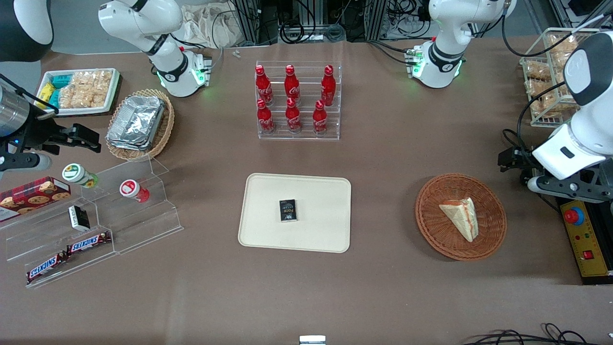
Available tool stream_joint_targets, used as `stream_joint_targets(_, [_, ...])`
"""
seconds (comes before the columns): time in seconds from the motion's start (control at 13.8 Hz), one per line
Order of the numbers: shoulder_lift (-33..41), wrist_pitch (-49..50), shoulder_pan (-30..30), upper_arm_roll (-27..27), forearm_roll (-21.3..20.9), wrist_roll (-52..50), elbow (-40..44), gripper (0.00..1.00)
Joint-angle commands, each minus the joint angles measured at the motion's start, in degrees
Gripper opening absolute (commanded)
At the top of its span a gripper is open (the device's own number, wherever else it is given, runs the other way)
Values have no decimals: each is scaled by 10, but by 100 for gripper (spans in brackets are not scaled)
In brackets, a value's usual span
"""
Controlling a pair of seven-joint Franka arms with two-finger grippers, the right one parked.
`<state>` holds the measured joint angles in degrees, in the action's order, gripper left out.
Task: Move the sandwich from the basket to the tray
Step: 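Move the left gripper over the wrapped sandwich in the wicker basket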
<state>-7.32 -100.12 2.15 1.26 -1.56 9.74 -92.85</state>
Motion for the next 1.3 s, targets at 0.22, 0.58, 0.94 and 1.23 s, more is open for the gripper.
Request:
stream_joint_targets(0.22, [-26, 19, -3, -2, 17, 5, 27, 100])
stream_joint_targets(0.58, [-62, -69, -2, -30, 74, -134, -41, 100])
stream_joint_targets(0.94, [-97, -276, 6, -31, 72, -369, -144, 100])
stream_joint_targets(1.23, [-138, -287, 12, -29, 73, -436, -144, 100])
